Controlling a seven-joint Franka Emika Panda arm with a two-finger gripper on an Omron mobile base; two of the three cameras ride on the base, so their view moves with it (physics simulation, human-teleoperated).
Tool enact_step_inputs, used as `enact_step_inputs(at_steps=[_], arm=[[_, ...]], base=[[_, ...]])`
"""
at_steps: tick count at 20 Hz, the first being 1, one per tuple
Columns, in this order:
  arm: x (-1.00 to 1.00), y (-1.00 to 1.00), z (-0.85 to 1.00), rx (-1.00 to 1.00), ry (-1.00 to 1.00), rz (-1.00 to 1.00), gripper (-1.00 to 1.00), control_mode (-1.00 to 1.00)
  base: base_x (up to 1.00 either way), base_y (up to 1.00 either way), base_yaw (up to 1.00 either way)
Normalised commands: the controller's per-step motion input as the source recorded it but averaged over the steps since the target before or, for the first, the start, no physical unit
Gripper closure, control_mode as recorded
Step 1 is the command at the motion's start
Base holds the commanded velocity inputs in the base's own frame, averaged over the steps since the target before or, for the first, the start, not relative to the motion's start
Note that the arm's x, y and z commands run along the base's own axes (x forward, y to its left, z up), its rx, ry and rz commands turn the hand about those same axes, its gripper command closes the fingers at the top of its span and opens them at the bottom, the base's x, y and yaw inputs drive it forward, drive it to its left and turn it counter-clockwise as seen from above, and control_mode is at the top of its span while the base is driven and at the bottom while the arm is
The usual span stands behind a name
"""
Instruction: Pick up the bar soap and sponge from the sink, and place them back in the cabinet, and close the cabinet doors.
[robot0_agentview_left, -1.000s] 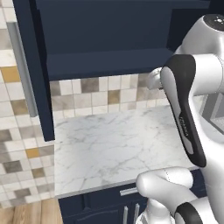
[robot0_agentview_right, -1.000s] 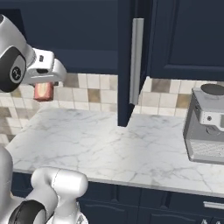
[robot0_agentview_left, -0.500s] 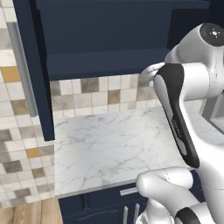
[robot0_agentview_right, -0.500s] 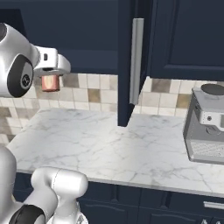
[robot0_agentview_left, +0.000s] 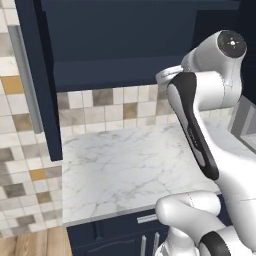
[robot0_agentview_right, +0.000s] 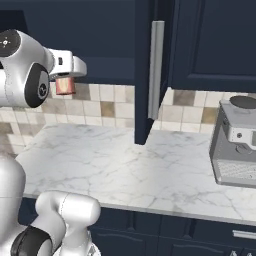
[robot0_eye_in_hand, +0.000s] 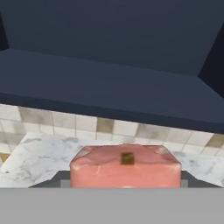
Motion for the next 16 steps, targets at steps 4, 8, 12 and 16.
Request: enact_step_inputs(at_steps=[4, 8, 12, 16], arm=[[0.44, 0.00, 0.08, 0.00, 0.00, 0.00, 1.00, -1.00], [0.47, 0.00, 0.00, 0.00, 0.00, 0.00, 1.00, -1.00], [0.54, 0.00, 0.03, 0.00, 0.00, 0.00, 1.00, -1.00], [0.52, 0.00, 0.05, 0.00, 0.00, 0.00, 1.00, -1.00]], base=[[0.00, 0.00, 0.00], [0.00, 0.00, 0.00], [0.00, 0.00, 0.00], [0.00, 0.00, 0.00]])
